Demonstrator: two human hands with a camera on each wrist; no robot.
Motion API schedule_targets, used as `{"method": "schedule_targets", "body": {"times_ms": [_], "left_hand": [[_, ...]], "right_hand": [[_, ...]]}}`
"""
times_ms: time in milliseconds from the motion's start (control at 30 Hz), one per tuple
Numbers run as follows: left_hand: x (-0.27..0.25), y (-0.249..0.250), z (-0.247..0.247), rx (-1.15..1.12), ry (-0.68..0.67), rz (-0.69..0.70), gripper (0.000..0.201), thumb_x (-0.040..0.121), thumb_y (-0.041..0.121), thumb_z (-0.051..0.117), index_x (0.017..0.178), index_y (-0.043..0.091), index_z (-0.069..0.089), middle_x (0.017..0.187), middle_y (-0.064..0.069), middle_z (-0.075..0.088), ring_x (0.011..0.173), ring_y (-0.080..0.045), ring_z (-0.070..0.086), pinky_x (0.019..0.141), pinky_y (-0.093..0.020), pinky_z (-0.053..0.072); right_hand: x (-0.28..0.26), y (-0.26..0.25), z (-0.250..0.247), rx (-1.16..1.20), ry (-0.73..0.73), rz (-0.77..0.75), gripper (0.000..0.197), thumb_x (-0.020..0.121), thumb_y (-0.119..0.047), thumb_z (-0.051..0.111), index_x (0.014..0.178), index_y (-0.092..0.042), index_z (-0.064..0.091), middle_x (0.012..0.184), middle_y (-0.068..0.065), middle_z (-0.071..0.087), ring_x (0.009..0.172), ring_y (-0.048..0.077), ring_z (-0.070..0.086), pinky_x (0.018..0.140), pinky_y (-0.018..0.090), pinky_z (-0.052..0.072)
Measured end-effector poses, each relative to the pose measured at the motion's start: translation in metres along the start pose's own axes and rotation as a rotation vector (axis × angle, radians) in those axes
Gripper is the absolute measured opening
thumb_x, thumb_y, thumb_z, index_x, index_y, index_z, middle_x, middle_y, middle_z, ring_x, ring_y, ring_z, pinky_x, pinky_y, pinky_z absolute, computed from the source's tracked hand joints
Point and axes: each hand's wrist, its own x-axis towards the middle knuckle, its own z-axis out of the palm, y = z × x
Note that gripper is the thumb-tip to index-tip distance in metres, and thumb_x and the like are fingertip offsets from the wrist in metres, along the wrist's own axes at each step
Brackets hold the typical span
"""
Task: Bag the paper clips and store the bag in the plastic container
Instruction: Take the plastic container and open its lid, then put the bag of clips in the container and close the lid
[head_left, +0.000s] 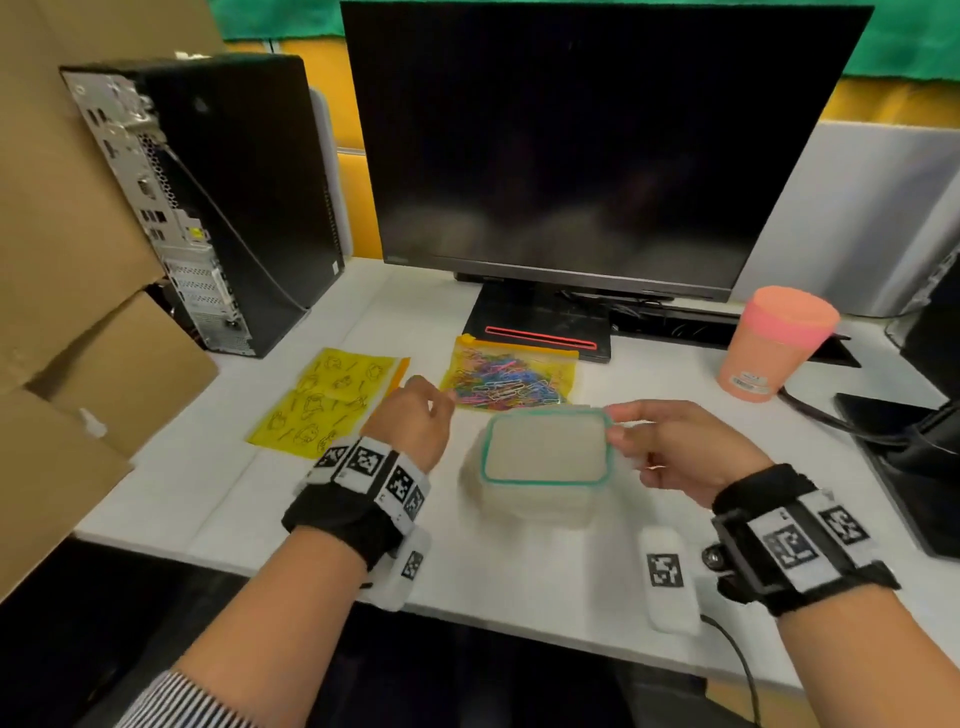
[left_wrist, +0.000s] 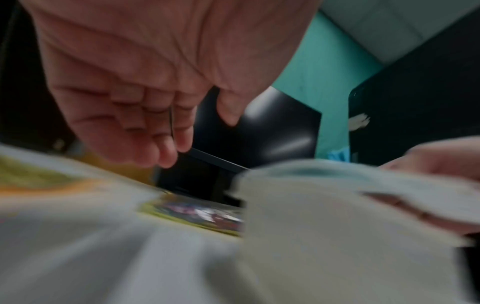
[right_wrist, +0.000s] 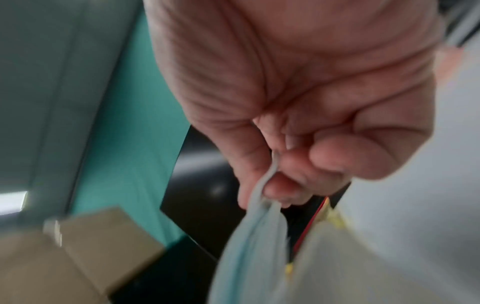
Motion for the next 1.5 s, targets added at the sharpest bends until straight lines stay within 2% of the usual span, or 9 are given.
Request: {"method": "schedule_targets", "body": {"times_ms": [167, 300, 500, 667, 800, 967, 1133, 1333, 1500], "left_hand": [[0.030, -0.043, -0.027, 0.564, -0.161, -0.071, 0.050, 0.080, 0.048, 0.054, 0.116, 0.013, 0.053, 0.125, -0.014, 0.057, 0.112, -0.034, 0.058, 0.086, -0.037, 0.047], [0.036, -0.052, -0.034, 0.665, -0.209, -0.042, 0.028, 0.080, 0.023, 0.058, 0.107, 0.016, 0.060, 0.118, -0.008, 0.063, 0.106, -0.031, 0.063, 0.075, -0.033, 0.048], [0.043, -0.056, -0.041, 0.635, -0.246, -0.003, 0.027, 0.079, 0.025, 0.059, 0.105, 0.017, 0.060, 0.116, -0.006, 0.062, 0.102, -0.029, 0.064, 0.087, -0.036, 0.052], [0.031, -0.033, -0.057, 0.403, -0.131, 0.076, 0.029, 0.089, 0.034, 0.050, 0.090, 0.009, 0.064, 0.093, -0.008, 0.064, 0.088, -0.028, 0.059, 0.070, -0.027, 0.043], [0.013, 0.001, -0.076, -0.144, -0.227, 0.182, 0.027, 0.086, 0.020, 0.051, 0.061, 0.013, 0.058, 0.061, 0.000, 0.049, 0.060, -0.016, 0.046, 0.058, -0.024, 0.036], [-0.016, 0.053, -0.092, -0.273, -0.509, 0.417, 0.033, 0.071, 0.029, 0.047, 0.076, -0.002, 0.059, 0.065, -0.006, 0.046, 0.058, -0.013, 0.042, 0.064, -0.031, 0.037], [-0.045, 0.099, -0.089, -0.414, -0.709, 0.547, 0.019, 0.067, 0.016, 0.046, 0.050, 0.021, 0.053, 0.050, 0.010, 0.044, 0.046, -0.003, 0.040, 0.048, -0.018, 0.035], [-0.049, 0.116, -0.081, -0.401, -0.660, 0.655, 0.010, 0.063, 0.020, 0.047, 0.061, 0.011, 0.052, 0.059, 0.005, 0.045, 0.057, -0.008, 0.041, 0.055, -0.024, 0.035], [-0.044, 0.103, -0.065, -0.618, -0.578, 0.453, 0.042, 0.064, 0.071, 0.053, 0.094, 0.043, 0.062, 0.103, 0.022, 0.064, 0.098, 0.004, 0.060, 0.088, -0.028, 0.045]], "right_hand": [[-0.016, -0.024, -0.007, 0.470, -0.229, -0.132, 0.049, 0.040, -0.022, 0.090, 0.087, -0.015, 0.077, 0.074, -0.001, 0.072, 0.052, 0.007, 0.061, 0.051, 0.017, 0.052], [-0.036, -0.042, -0.032, 0.525, 0.088, -0.391, 0.021, 0.081, -0.004, 0.061, 0.088, -0.025, 0.059, 0.071, -0.005, 0.058, 0.047, 0.002, 0.055, 0.043, 0.013, 0.049], [-0.042, -0.019, -0.059, -0.710, 0.532, -0.642, 0.042, 0.084, 0.009, 0.050, 0.099, -0.030, 0.056, 0.081, 0.001, 0.054, 0.067, 0.024, 0.053, 0.062, 0.033, 0.042], [-0.029, 0.023, -0.044, -1.237, 0.251, -0.303, 0.045, 0.084, 0.000, 0.049, 0.120, -0.026, 0.050, 0.085, -0.003, 0.062, 0.076, 0.021, 0.055, 0.070, 0.033, 0.046], [-0.031, 0.016, -0.031, -1.173, 0.176, -0.193, 0.044, 0.089, -0.031, 0.059, 0.130, -0.029, 0.045, 0.104, 0.004, 0.063, 0.095, 0.022, 0.059, 0.081, 0.031, 0.045], [-0.050, -0.026, -0.006, -1.086, 0.389, -0.398, 0.056, 0.083, -0.060, 0.053, 0.130, -0.030, 0.049, 0.123, -0.002, 0.060, 0.106, 0.019, 0.058, 0.086, 0.032, 0.045], [-0.073, -0.040, 0.034, -0.449, 0.044, -0.662, 0.110, 0.051, -0.058, 0.080, 0.143, -0.046, 0.023, 0.145, -0.023, 0.037, 0.129, -0.005, 0.037, 0.105, 0.020, 0.031], [-0.069, -0.018, 0.033, -0.179, 0.030, -0.729, 0.021, 0.077, -0.012, 0.074, 0.091, -0.027, 0.069, 0.089, -0.011, 0.074, 0.083, 0.001, 0.067, 0.079, 0.022, 0.051], [-0.071, -0.007, 0.017, 0.188, 0.064, -0.592, 0.024, 0.091, 0.004, 0.051, 0.096, -0.016, 0.064, 0.077, -0.007, 0.075, 0.070, 0.007, 0.070, 0.059, 0.024, 0.056]]}}
